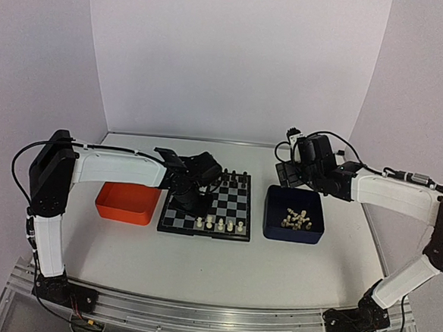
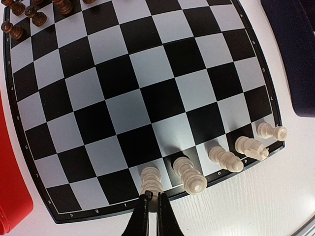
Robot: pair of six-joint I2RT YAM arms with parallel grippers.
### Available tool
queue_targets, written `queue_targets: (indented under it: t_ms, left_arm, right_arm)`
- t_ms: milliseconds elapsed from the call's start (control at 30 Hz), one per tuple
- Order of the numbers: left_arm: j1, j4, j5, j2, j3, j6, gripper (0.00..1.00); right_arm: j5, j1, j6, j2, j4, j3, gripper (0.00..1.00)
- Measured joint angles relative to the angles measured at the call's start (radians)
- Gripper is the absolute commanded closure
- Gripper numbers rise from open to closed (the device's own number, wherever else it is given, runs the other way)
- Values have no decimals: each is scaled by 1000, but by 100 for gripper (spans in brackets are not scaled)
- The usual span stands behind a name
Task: Set up the chess pieces on the board
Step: Place the chess piece on the chessboard.
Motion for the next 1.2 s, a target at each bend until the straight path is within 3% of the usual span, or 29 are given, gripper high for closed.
queue_targets:
  t_ms: [467,867,1000,1200]
  left_arm:
    - [0,-5,0,0,0,15,79]
    - [0,-17,-4,0,17,20,74]
    - [0,-23,-32,-11,27,9,58]
    - [0,-14,-94,-98,43,0,12]
  right_arm:
    - [1,-4,-1,-11,0,-11,3]
    - [0,-4,0,-29,0,-23,3]
    - [-1,-4,1,-31,0,-24,3]
    - [-4,-4,0,-39,0,-24,3]
